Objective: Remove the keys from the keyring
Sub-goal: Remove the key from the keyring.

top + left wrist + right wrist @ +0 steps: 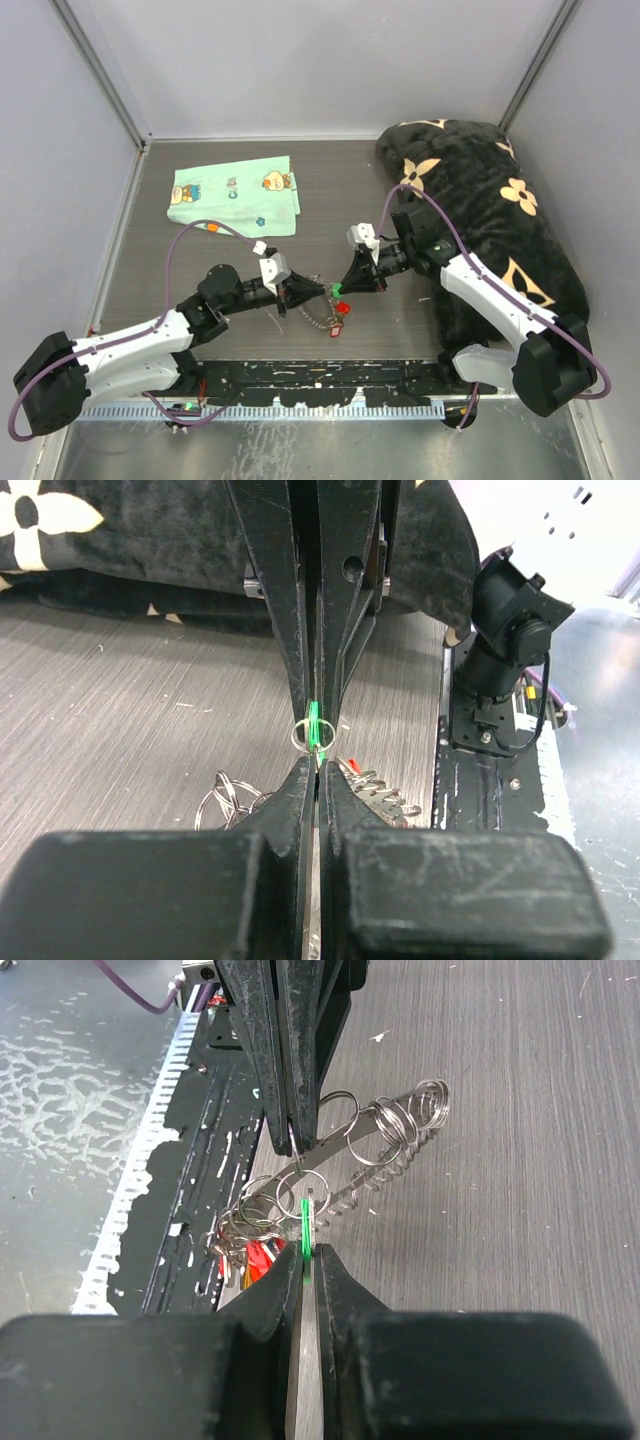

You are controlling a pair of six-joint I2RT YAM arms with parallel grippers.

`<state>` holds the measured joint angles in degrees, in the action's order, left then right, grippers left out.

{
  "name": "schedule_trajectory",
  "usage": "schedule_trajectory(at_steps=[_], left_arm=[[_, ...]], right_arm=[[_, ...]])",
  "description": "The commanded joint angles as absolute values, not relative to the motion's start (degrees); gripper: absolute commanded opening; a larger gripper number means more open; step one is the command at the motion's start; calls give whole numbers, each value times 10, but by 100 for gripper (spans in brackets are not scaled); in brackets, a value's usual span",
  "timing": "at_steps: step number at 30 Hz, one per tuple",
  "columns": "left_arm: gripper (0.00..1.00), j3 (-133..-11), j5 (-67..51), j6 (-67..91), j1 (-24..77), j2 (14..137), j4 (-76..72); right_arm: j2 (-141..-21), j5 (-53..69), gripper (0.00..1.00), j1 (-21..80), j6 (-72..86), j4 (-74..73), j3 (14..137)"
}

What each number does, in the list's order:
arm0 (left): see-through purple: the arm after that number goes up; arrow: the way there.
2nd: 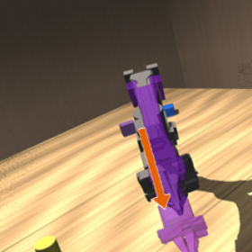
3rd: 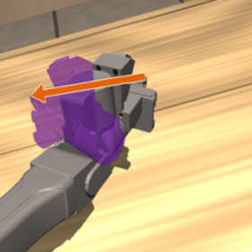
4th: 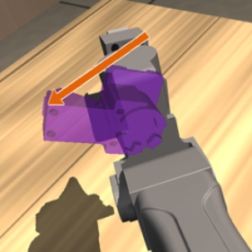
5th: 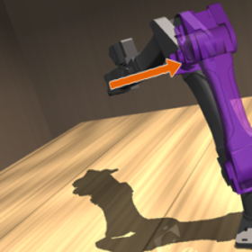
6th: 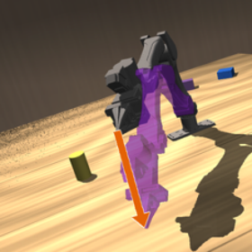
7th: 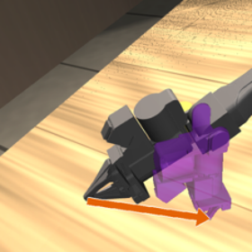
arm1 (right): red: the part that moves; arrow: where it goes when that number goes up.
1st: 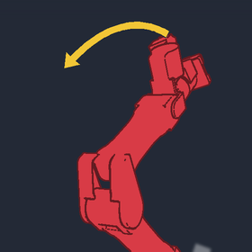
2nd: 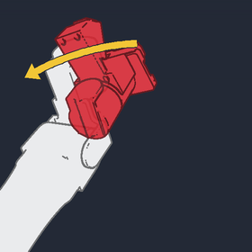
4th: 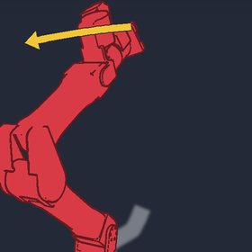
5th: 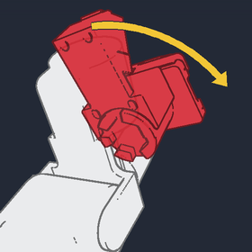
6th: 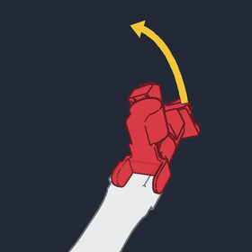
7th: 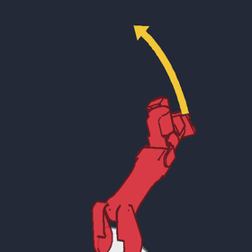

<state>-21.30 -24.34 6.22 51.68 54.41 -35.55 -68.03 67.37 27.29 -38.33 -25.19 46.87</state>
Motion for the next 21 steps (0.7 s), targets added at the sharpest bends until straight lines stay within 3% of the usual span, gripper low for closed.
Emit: schedule_trajectory(at_steps=[1,21], left_arm=[[0,-261,-260,16,518,535,-325],[0,-381,-326,-113,518,598,-95]], right_arm=[[-683,646,11,276,-426,-283,501],[-692,592,13,291,-463,-334,527]])
